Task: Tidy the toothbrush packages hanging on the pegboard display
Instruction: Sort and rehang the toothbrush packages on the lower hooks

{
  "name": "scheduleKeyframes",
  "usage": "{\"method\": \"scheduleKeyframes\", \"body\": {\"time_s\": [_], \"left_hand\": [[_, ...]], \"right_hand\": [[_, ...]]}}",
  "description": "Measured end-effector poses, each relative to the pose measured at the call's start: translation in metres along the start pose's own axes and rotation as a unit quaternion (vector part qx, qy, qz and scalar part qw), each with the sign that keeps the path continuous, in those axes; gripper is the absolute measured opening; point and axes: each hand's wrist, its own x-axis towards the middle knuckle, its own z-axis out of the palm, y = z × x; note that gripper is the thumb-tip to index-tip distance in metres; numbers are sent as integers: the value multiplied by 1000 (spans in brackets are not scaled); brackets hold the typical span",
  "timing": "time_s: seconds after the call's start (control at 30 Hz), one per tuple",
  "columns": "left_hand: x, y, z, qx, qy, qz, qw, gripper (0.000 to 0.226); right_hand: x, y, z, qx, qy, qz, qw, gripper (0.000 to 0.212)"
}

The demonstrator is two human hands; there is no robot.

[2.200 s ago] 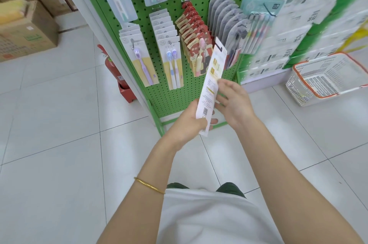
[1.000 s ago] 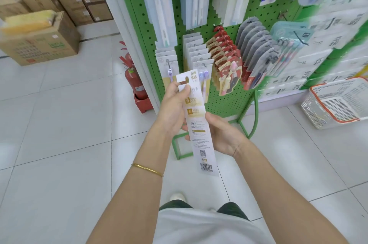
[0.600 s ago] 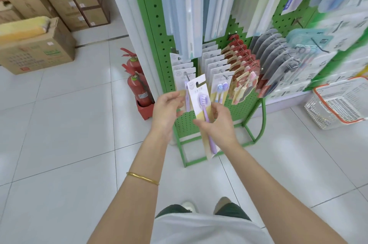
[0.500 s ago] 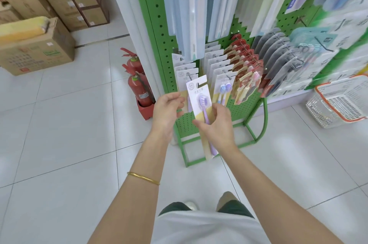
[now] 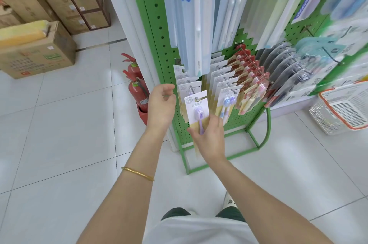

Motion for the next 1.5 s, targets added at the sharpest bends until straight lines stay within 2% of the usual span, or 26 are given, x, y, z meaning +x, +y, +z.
{"method": "scheduleKeyframes", "body": {"time_s": [0.27, 0.4, 0.53, 0.8, 1.03, 1.27, 1.5], "left_hand": [[27, 3, 4, 192, -51, 112, 974, 36], [36, 1, 7, 254, -73, 140, 954, 30], [38, -3, 14, 260, -72, 138, 953, 24], [35, -7, 14, 208, -33, 150, 966, 15], [25, -40, -5, 189, 8, 100, 977, 14], [-15, -79, -26, 171, 32, -13, 985, 14], [-71, -84, -2, 66, 10, -95, 993, 12]], "right_hand": [[22, -12, 12, -32, -23, 24, 999, 55], [22, -10, 12, -49, -29, 34, 998, 63], [15, -3, 8, -42, -23, 33, 998, 73], [9, 1, -2, -19, -41, 41, 998, 70], [-1, 2, -7, -1, -63, 63, 996, 69], [-26, 19, -9, 11, -77, 97, 992, 64], [-42, 39, -31, 47, -137, 110, 983, 52]]}}
